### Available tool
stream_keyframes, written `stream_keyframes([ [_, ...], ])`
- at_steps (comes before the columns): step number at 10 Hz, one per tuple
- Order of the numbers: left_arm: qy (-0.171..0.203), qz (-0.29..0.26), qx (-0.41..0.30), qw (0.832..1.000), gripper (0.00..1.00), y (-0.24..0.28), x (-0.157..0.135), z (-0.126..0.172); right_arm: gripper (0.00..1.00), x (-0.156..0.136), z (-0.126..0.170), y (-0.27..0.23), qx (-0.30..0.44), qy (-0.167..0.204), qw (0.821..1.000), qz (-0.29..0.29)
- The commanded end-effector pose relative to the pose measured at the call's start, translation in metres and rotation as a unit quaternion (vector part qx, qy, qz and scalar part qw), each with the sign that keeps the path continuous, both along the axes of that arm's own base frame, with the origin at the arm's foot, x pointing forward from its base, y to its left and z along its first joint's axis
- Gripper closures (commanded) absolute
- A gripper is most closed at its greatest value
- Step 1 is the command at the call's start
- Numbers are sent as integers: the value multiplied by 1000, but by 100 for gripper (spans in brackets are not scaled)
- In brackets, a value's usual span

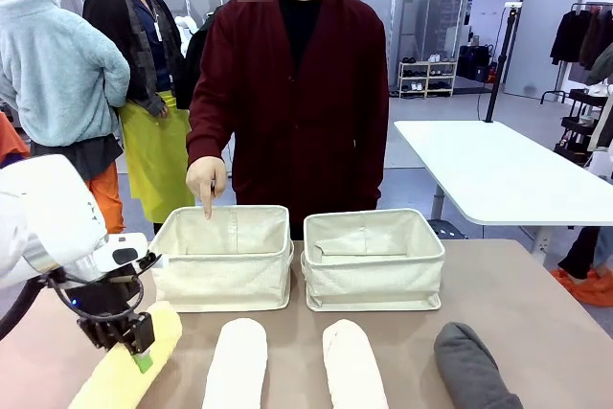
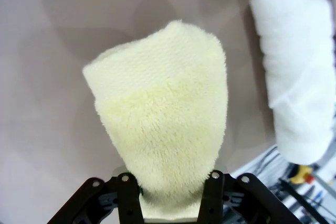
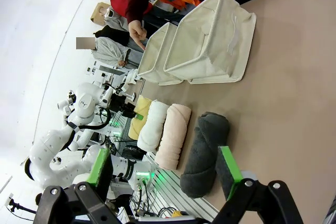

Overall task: Divide the towels into two baskets.
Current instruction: Pick up one hotel-folded towel and place it in the Fabric basket indicated by the person.

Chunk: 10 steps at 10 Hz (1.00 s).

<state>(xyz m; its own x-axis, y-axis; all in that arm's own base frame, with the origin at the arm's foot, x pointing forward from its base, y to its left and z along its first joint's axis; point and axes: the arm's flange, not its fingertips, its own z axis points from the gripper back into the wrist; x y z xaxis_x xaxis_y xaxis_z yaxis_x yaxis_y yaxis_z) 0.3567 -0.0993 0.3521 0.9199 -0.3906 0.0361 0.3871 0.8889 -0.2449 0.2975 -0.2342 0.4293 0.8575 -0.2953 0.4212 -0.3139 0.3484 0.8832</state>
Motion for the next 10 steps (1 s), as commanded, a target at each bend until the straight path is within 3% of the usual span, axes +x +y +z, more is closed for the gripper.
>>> stream_keyframes([
  [1, -37, -77, 33, 996, 54, -6, -12, 38, 0, -3, 2, 1, 2, -5, 1000, 0],
  [4, -64, -197, 92, 974, 54, -23, -3, 68, 0, -3, 2, 1, 2, -5, 1000, 0],
  [5, -103, -251, 108, 956, 54, -32, -6, 85, 0, -3, 2, 1, 2, -5, 1000, 0],
  [6, -152, -325, 129, 925, 54, -44, -13, 104, 0, -3, 2, 1, 2, -5, 1000, 0],
  [8, -247, -411, 164, 862, 54, -71, -20, 150, 0, -3, 2, 1, 2, -5, 1000, 0],
  [10, -276, -501, 199, 796, 54, -96, -5, 176, 0, -3, 2, 1, 2, -5, 1000, 0],
])
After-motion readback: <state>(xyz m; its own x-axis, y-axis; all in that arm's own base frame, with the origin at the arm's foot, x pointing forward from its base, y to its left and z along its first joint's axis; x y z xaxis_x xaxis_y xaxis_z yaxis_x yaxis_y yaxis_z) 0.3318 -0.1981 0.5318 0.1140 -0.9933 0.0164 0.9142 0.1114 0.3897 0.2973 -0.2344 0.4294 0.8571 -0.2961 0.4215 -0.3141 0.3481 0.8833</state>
